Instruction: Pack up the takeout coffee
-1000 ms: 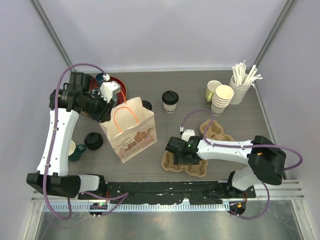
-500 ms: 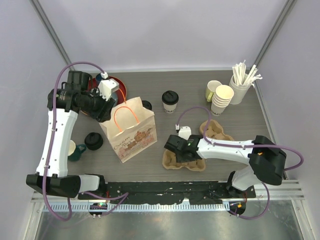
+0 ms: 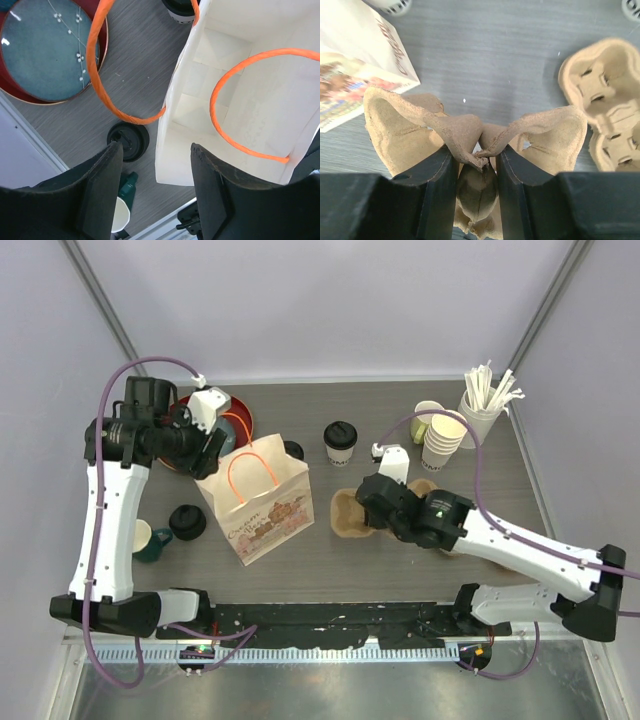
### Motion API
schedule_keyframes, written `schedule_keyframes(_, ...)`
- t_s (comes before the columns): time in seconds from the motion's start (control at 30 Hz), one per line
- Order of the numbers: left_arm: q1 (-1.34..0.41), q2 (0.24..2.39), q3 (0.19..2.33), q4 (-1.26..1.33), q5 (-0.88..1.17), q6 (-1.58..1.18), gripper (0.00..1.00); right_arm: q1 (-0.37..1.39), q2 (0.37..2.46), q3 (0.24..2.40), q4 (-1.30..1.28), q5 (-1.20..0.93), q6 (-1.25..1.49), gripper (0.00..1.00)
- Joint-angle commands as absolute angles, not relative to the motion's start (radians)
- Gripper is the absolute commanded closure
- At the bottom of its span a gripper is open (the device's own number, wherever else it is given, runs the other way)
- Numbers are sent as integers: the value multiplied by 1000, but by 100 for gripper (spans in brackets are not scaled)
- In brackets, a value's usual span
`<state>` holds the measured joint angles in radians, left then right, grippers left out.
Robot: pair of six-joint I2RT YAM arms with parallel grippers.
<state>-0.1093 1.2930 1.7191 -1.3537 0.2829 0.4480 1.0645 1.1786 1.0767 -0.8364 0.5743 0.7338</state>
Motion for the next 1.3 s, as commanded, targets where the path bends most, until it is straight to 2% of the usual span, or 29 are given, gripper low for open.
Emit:
schedule_keyframes(0.0, -110, 1278, 1729, -1450, 258, 422, 39, 1063, 1117, 1201, -870, 666, 638, 65)
schedule_keyframes(0.27, -110, 1281, 1683, -1427, 253, 419, 38, 1063, 1232, 1563, -772, 674, 335, 64)
schedule_keyframes(0.5, -110, 1259, 1608, -1393, 301, 403, 37, 1063, 1417, 1798, -494, 463, 124, 65)
schedule_keyframes(0.6, -110, 1255, 1589, -1384, 322, 394, 41, 1063, 1544, 1894, -446, 356, 95, 66)
schedule_keyframes(0.7, -109, 1247, 1575, -1374, 340, 387, 53, 1060, 1664, 1992, -430, 316, 72, 68)
schedule_keyframes(0.83, -109, 1224, 1566, -1361, 365, 377, 83, 1051, 1765, 2062, -410, 195, 101, 69)
schedule_keyframes(0.93, -109, 1209, 1557, -1355, 390, 376, 100, 1051, 1812, 2062, -408, 132, 136, 69)
schedule_keyframes(1.27, -104, 1195, 1545, -1249, 350, 284, 100, 1058, 1735, 1879, -428, 75, 201, 72)
